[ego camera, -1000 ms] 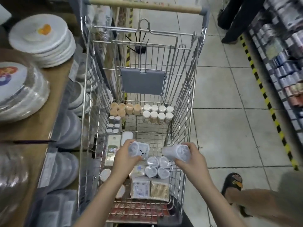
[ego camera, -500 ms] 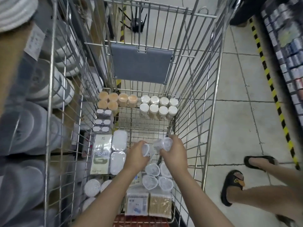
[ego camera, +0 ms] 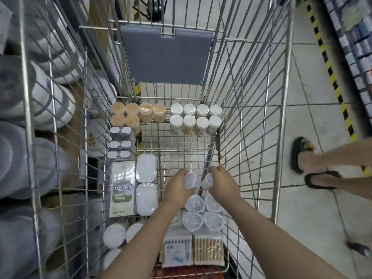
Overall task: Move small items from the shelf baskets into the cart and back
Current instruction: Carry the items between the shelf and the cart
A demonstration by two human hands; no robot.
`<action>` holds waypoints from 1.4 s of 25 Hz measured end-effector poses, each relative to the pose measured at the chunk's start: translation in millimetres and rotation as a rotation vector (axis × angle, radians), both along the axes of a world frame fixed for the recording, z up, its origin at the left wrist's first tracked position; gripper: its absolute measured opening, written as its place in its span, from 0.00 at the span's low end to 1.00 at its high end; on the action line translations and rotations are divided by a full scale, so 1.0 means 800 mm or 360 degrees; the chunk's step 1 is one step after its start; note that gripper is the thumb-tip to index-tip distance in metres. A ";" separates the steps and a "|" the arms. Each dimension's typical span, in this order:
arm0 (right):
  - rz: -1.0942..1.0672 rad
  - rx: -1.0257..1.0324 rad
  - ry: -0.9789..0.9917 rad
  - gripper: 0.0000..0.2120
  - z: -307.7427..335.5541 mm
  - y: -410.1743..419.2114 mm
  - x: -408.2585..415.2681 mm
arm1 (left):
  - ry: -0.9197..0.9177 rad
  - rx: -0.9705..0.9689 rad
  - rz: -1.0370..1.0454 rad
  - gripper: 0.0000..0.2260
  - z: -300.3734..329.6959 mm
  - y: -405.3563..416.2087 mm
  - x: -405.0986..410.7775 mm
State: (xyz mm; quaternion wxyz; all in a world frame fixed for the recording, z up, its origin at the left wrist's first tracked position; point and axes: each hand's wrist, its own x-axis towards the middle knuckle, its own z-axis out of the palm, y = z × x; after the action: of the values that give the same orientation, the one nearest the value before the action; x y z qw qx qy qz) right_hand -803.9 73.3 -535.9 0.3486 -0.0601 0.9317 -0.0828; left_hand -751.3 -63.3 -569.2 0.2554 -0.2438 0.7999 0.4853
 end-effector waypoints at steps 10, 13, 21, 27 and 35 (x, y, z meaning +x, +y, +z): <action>0.0026 0.0093 -0.0311 0.23 -0.020 0.001 0.007 | -0.0066 0.0150 -0.0137 0.20 -0.036 0.001 0.004; 0.0005 0.0089 -0.0291 0.21 -0.023 0.001 0.009 | -0.0068 0.0197 -0.0093 0.17 -0.042 0.000 0.005; -0.0109 0.0053 -0.0146 0.22 -0.023 0.000 0.017 | -0.0089 0.0188 -0.0104 0.14 -0.052 0.011 -0.004; -0.0147 0.0022 0.0004 0.23 -0.020 0.000 0.031 | -0.0108 0.0147 -0.0175 0.15 -0.054 0.006 -0.007; -0.0050 0.0058 0.0073 0.23 0.002 0.001 0.033 | -0.0050 0.0034 -0.0095 0.17 -0.023 -0.006 -0.004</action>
State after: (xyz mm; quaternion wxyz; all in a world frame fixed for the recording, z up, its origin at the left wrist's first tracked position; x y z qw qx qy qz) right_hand -777.5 73.9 -534.1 0.3269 -0.0409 0.9416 -0.0698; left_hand -754.6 -68.1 -587.8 0.2848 -0.2248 0.7975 0.4820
